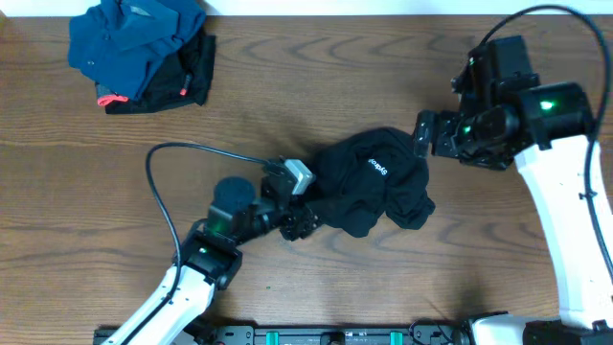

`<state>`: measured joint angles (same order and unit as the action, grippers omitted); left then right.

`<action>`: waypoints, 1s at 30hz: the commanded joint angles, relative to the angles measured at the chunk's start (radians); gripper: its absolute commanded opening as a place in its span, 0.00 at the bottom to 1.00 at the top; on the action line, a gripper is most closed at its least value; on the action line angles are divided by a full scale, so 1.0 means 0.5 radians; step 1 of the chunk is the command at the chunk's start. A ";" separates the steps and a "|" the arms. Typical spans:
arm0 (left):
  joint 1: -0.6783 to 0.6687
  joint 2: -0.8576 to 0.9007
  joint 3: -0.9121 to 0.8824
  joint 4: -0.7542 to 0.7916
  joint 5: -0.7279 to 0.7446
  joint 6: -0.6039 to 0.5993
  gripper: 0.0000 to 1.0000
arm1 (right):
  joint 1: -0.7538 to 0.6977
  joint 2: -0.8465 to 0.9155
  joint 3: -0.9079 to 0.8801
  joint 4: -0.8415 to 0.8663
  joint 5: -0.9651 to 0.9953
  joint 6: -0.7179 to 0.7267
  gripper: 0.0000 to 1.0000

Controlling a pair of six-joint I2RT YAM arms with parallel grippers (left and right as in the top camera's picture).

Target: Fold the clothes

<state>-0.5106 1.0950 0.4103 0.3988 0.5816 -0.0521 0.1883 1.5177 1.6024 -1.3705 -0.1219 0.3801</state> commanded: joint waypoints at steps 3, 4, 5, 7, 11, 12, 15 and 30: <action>-0.223 0.093 0.109 -0.178 -0.495 -0.006 0.82 | -0.118 0.002 -0.151 0.096 0.041 0.106 0.99; -0.260 0.114 0.164 -0.292 -0.612 -0.006 0.87 | -0.137 0.002 -0.155 0.101 0.041 0.106 0.99; -0.301 0.143 0.241 -0.437 -0.734 -0.006 0.92 | -0.158 0.002 -0.155 0.105 0.041 0.106 0.99; -0.364 0.204 0.407 -0.689 -0.906 -0.006 0.99 | -0.185 0.002 -0.155 0.115 0.041 0.106 0.99; -0.462 0.356 0.795 -1.125 -1.163 -0.024 0.98 | -0.205 0.002 -0.155 0.131 0.041 0.098 0.99; -0.472 0.401 0.887 -1.196 -1.207 -0.058 0.98 | -0.206 0.002 -0.155 0.136 0.042 0.097 0.99; -0.472 0.528 1.072 -1.276 -1.263 -0.231 0.98 | -0.206 0.002 -0.156 0.156 0.041 0.067 0.99; -0.478 1.153 1.286 -1.265 -1.233 -0.505 0.98 | -0.210 0.002 -0.156 0.209 0.043 0.030 0.99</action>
<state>-0.7444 1.6569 1.0115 -0.2352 -0.0154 -0.2817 0.0921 1.5238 1.5272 -1.2682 -0.1108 0.4091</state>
